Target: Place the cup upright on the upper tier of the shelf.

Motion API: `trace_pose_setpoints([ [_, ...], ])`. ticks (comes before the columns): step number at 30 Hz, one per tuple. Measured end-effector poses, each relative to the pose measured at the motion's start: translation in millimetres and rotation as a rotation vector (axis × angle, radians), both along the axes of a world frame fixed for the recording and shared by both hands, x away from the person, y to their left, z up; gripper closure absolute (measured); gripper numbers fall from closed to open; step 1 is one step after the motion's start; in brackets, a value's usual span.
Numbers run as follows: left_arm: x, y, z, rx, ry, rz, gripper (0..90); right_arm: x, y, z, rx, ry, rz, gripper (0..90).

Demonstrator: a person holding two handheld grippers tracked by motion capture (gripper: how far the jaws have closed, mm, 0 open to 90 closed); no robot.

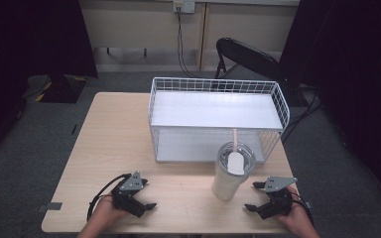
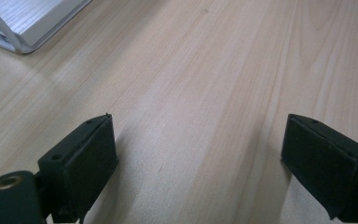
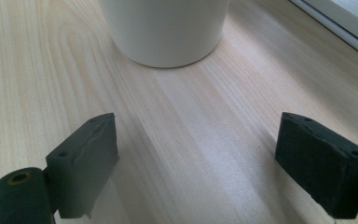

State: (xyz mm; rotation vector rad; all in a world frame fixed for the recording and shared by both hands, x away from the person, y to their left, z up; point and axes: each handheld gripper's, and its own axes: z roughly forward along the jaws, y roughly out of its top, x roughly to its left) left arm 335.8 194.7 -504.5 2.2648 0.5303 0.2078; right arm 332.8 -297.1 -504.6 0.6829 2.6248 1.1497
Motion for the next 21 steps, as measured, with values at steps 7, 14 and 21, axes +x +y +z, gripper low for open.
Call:
trace_pose_setpoints([
  [7,-0.6,0.5,0.0,-0.001,-0.001,0.007,9.5,-2.3,0.5,0.2,0.000,0.000,-0.026,13.1],
  [14,-1.6,1.5,0.2,0.002,0.001,0.019,9.5,-3.7,0.5,0.4,0.006,0.000,-0.026,13.9],
  [21,-1.6,1.4,0.2,0.002,0.001,0.019,9.5,-3.1,3.0,7.0,0.037,0.028,-0.023,14.2],
])
